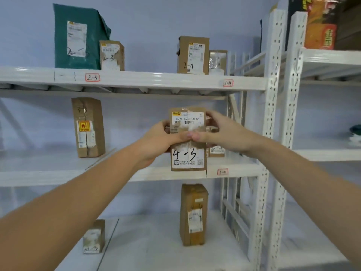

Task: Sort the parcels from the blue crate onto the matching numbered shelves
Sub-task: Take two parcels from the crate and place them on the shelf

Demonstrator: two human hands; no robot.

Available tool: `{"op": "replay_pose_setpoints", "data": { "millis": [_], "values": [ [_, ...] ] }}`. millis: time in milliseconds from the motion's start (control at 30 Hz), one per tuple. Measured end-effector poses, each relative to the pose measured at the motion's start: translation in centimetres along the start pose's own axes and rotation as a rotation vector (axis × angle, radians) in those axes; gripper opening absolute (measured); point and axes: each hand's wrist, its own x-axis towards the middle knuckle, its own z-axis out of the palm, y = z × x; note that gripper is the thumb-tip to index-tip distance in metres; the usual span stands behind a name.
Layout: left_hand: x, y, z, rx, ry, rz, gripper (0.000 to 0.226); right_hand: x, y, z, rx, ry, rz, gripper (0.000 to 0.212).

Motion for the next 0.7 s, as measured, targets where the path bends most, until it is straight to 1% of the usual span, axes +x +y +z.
{"op": "replay_pose_setpoints", "data": {
  "millis": [100,133,200,233,333,400,467,500,567,633,700],
  "values": [
    [-3.4,-1.6,0.5,-0.085,-0.008,-0.026,0.074,-3.0,0.8,3.2,0.109,-0.047,0.055,0.113],
    [-4.3,-2.2,0.5,-0.108,-0.011,-0.039,0.076,-4.0,1.1,4.3,0.118,-0.062,0.064,0.118],
    [-6.2,-3.5,0.7,-0.116,-0.016,-0.066,0.079,-5.6,1.9,6.3,0.131,-0.044,0.077,0.122],
    [-7.0,-4.3,0.8,-0.100,-0.020,-0.072,0.080,-6.4,2.4,7.1,0.143,-0.027,0.088,0.120],
    [-9.7,-6.7,0.8,-0.039,-0.049,-0.090,0.076,-8.7,3.7,9.7,0.128,-0.030,0.157,0.103],
    [-11.6,-8.1,0.8,0.014,-0.085,-0.117,0.072,-10.1,4.5,11.5,0.147,-0.050,0.191,0.098],
    [-13.3,-9.4,0.5,0.092,-0.075,-0.151,0.068,-11.2,5.2,13.5,0.205,-0.092,0.203,0.091],
    [-14.0,-10.1,0.4,0.125,-0.054,-0.162,0.064,-11.6,5.6,14.4,0.206,-0.102,0.201,0.090],
    [-15.4,-11.7,0.1,0.183,-0.026,-0.205,0.058,-12.0,6.7,16.5,0.157,-0.136,0.199,0.095],
    [-16.8,-13.4,-0.6,0.233,-0.008,-0.267,0.059,-12.2,7.8,18.6,0.137,-0.191,0.200,0.099],
    [-17.9,-15.3,-1.8,0.289,0.019,-0.307,0.065,-11.9,8.6,20.8,0.118,-0.255,0.200,0.098]
  ]
}}
